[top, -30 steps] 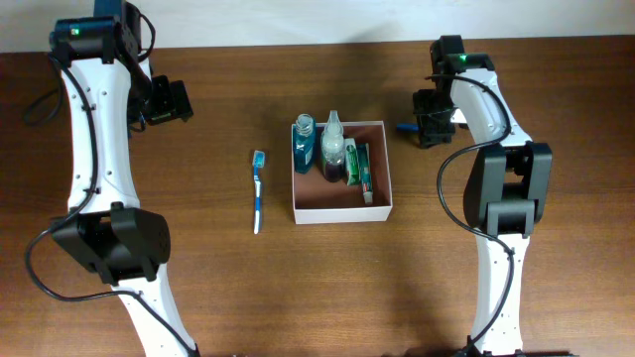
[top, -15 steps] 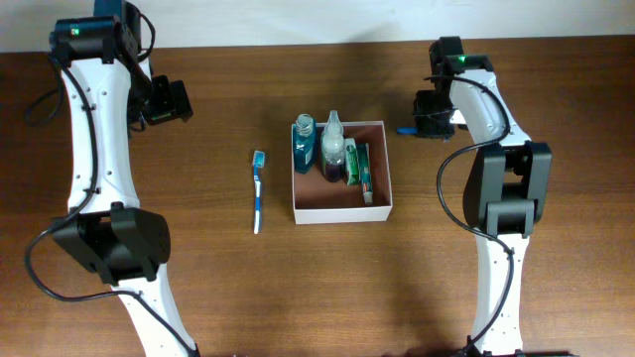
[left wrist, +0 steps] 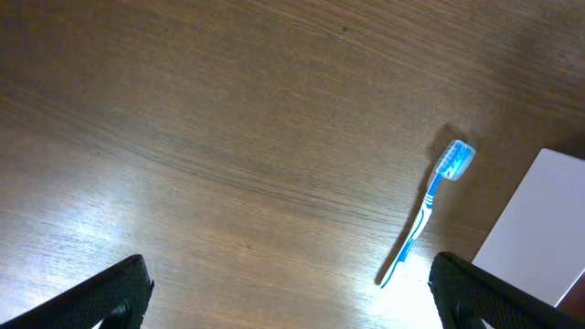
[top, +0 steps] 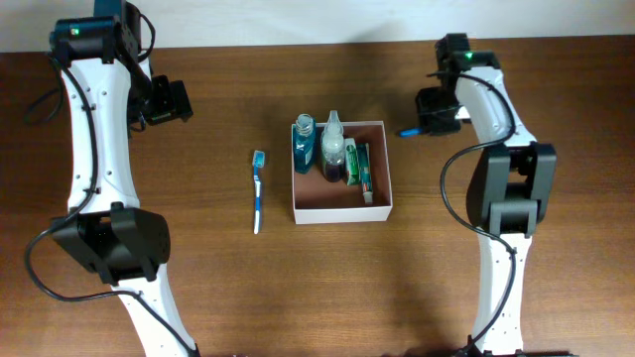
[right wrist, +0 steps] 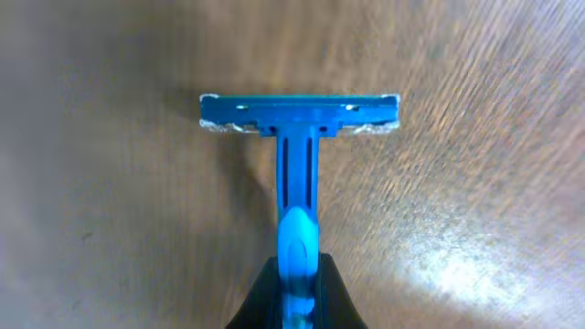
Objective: Pack container
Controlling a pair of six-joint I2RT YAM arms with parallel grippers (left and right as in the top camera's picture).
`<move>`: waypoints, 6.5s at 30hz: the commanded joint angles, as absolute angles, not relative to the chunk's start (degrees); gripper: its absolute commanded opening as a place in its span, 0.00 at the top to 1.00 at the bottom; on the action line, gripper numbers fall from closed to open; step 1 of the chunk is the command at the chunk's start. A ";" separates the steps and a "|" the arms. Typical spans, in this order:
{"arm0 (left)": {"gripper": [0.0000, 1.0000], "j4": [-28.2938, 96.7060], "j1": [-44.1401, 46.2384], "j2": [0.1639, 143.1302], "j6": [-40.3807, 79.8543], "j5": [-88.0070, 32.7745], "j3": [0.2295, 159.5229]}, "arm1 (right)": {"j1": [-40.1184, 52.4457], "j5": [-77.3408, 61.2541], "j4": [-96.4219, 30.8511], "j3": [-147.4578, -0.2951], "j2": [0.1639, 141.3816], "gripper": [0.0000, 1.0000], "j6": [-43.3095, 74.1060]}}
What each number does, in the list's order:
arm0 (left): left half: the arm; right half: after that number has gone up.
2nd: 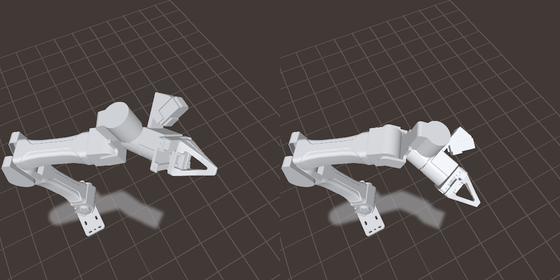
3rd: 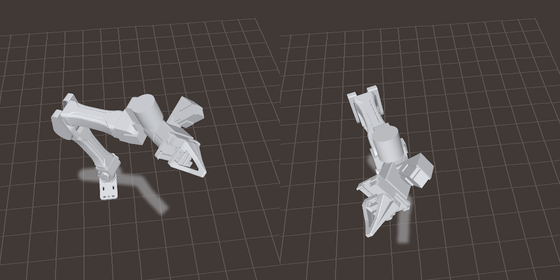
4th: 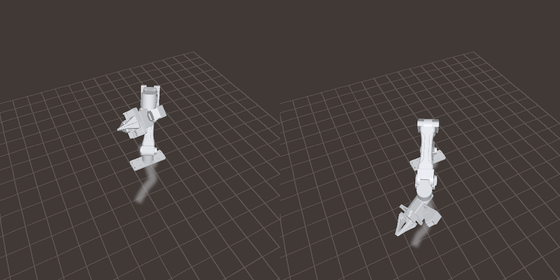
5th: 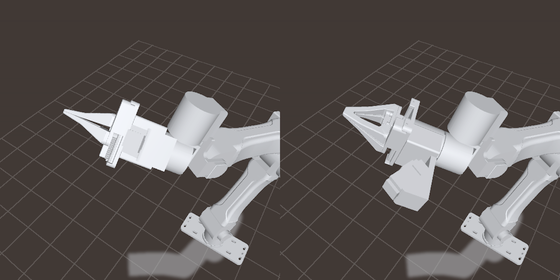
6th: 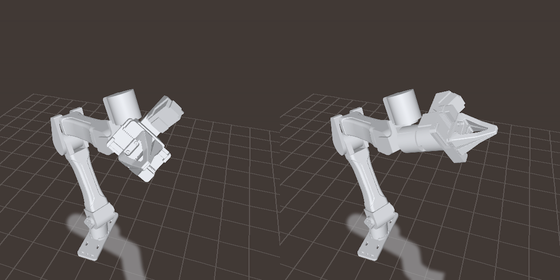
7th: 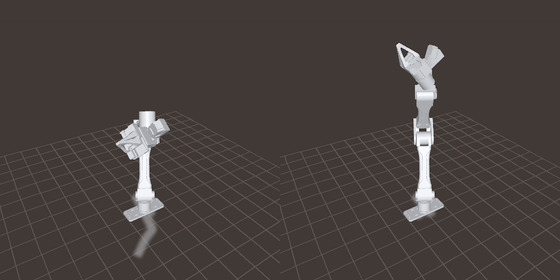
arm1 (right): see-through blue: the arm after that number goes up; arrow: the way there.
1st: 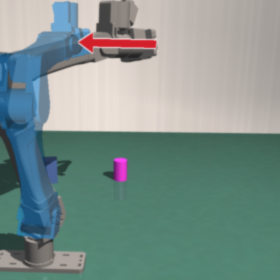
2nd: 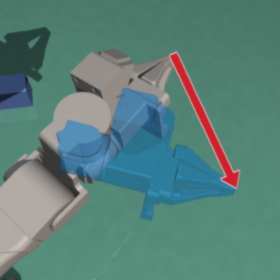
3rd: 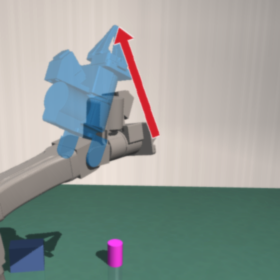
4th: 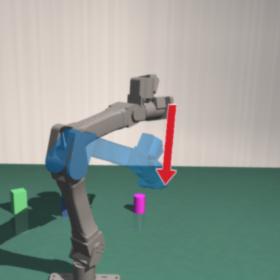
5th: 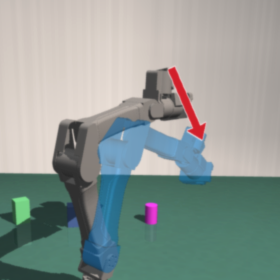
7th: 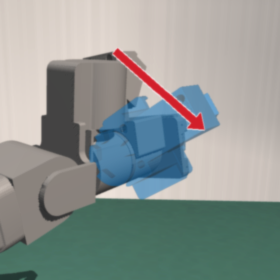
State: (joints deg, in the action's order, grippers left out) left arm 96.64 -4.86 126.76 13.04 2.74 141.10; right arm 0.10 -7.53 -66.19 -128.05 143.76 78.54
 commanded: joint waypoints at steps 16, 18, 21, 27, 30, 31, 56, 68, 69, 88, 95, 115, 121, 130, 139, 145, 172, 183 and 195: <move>0.01 96.68 -5.04 125.62 13.17 2.33 140.70 | 1.21 -17.85 -97.34 -168.97 143.28 0.96 31.33; 0.01 96.68 -5.04 125.62 13.17 2.33 140.70 | 2.76 -22.13 -97.34 -168.99 142.15 0.96 28.71; 0.01 96.68 -5.04 125.62 13.17 2.33 140.70 | 5.34 -23.79 -97.34 -168.99 140.84 0.96 26.30; 0.00 96.68 -5.04 125.62 13.17 2.33 140.70 | 11.20 -23.27 -97.36 -168.40 139.17 0.96 20.84; 0.01 96.68 -5.04 125.62 13.17 2.33 140.70 | 13.43 -19.97 -97.36 -165.34 137.36 0.96 19.92; 0.01 96.68 -5.04 125.62 13.17 2.33 140.70 | 13.98 -18.22 -97.36 -163.74 136.53 0.96 19.92; 0.01 96.68 -5.04 125.62 13.17 2.33 140.70 | 17.10 -9.41 -96.33 -132.03 130.76 0.96 15.22; 0.00 96.68 -5.04 125.62 13.17 2.33 140.70 | 19.64 -9.32 -93.38 -131.98 130.76 0.93 15.73; 0.01 96.68 -5.04 125.62 13.17 2.33 140.70 | 19.64 -9.32 -93.21 -131.98 130.76 0.93 15.70; 0.01 96.68 -5.04 125.62 13.17 2.33 140.70 | 18.61 -4.12 -94.94 -134.02 130.74 0.30 15.62; 0.01 96.68 -5.04 125.62 13.17 2.33 140.70 | 15.99 -3.99 -97.36 -140.29 127.87 0.01 14.83; 0.01 96.68 -5.04 125.62 13.17 2.33 140.70 | -6.52 -4.71 -97.34 -126.41 106.21 0.01 13.78; 0.01 96.68 -5.04 125.62 13.17 2.33 140.70 | -14.96 -5.54 -96.92 -118.41 106.21 0.01 13.76; 0.01 96.68 -5.04 125.62 13.17 2.33 140.70 | -24.12 -1.85 -96.68 -116.51 106.21 0.01 13.74; 0.01 96.68 -5.04 125.62 13.17 2.33 140.70 | -25.91 -2.48 -96.66 -116.51 106.21 0.01 13.93; 0.01 95.68 -5.04 125.62 13.41 2.09 140.70 | -25.89 -2.48 -96.66 -116.51 106.21 0.01 13.93; 0.00 96.51 -0.49 125.67 14.63 -6.28 137.34 | -25.89 -2.48 -96.66 -116.51 106.21 0.01 13.93; 0.01 88.92 6.72 125.67 14.52 1.08 132.35 | -25.89 -2.48 -96.66 -116.51 106.21 0.01 13.93; 0.01 84.99 9.72 125.69 13.80 -1.67 125.16 | -25.89 -2.48 -96.66 -116.51 106.21 0.01 13.93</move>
State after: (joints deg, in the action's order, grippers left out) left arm 85.45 9.23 126.76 14.52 -1.26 127.55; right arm -25.85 -2.81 -96.84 -116.81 106.98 14.33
